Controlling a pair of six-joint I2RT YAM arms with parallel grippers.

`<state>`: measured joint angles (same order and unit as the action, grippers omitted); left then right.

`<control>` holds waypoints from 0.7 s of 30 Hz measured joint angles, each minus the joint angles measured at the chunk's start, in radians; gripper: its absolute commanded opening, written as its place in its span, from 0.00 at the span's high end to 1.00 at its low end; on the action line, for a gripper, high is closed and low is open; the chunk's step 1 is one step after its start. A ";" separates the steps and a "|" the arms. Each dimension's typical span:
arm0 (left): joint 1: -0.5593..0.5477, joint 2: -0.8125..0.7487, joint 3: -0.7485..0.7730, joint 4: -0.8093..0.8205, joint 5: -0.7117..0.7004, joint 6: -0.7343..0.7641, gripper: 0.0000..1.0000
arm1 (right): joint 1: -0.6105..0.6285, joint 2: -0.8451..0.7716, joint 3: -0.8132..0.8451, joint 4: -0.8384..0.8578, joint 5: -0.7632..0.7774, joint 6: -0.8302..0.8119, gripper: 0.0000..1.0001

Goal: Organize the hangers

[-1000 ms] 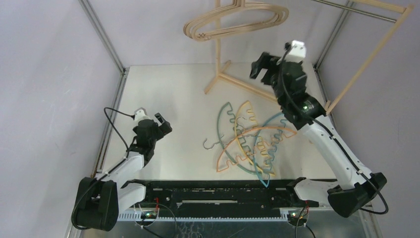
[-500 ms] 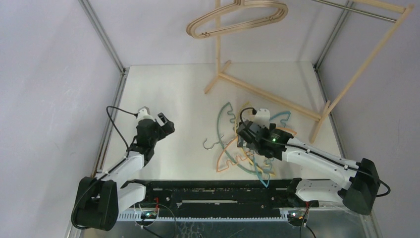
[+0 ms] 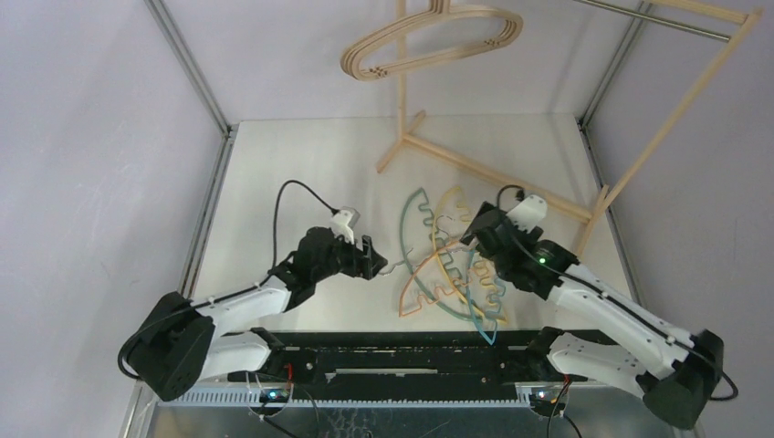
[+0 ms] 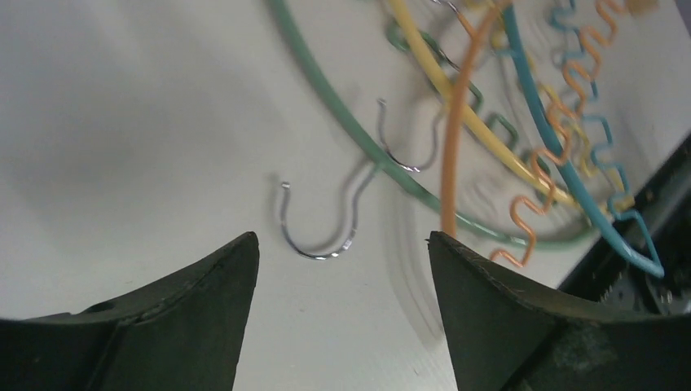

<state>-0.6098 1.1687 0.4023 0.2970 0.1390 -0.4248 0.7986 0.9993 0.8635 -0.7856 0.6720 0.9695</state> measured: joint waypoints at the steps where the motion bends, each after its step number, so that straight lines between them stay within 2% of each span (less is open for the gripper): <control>1: -0.023 0.011 0.000 0.004 0.018 0.012 0.20 | -0.029 -0.024 -0.001 0.009 0.000 -0.005 0.07; 8: -0.129 0.112 0.011 0.040 0.098 0.042 0.22 | -0.219 -0.156 -0.083 0.088 -0.063 -0.052 0.09; 21: -0.257 0.252 0.101 0.066 0.153 0.053 0.25 | -0.258 -0.112 -0.121 0.139 -0.151 -0.082 0.08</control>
<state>-0.8669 1.4208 0.5037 0.3626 0.2920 -0.3721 0.5407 0.8875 0.7422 -0.6464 0.5213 0.8875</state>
